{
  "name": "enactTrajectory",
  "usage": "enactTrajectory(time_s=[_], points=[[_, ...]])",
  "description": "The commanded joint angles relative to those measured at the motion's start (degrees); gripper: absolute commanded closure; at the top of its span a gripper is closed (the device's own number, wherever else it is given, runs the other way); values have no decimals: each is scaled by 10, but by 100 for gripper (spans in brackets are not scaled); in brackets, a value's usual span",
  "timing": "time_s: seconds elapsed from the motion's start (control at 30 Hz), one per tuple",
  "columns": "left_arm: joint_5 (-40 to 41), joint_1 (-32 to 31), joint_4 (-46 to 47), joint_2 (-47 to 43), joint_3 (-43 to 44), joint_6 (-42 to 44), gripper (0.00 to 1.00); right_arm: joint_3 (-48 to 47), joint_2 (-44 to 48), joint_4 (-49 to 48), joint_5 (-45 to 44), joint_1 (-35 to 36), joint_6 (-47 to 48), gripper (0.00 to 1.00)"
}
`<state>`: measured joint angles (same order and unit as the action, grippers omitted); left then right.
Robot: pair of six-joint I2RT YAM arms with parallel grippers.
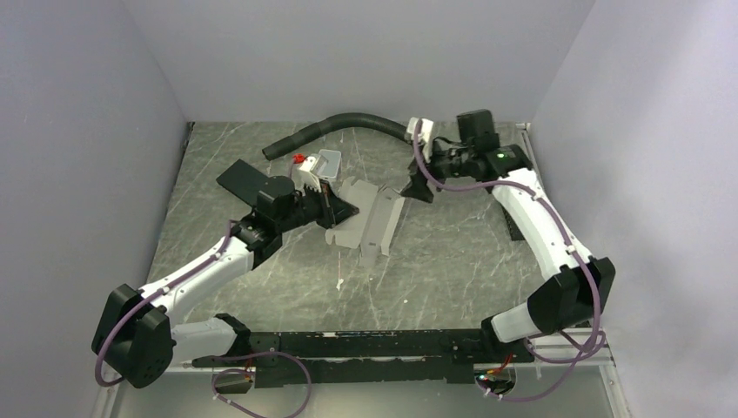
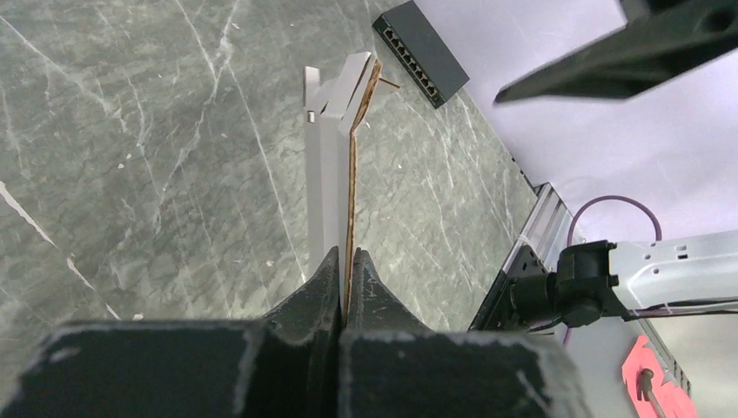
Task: Fold the paper box
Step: Fold the paper box at the center of the board.
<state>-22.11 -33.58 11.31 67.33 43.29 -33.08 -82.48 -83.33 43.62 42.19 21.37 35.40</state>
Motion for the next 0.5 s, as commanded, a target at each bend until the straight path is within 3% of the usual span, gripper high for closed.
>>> enactTrajectory(time_s=[0.0, 0.13, 0.47], points=[[-53, 6, 6, -2, 8, 32, 100, -32, 34, 45, 115, -34, 100, 23], [-77, 7, -7, 3, 22, 44, 100, -50, 5, 115, 160, -34, 222, 21], [-100, 6, 14, 3, 16, 34, 100, -69, -55, 93, 133, -13, 189, 28]])
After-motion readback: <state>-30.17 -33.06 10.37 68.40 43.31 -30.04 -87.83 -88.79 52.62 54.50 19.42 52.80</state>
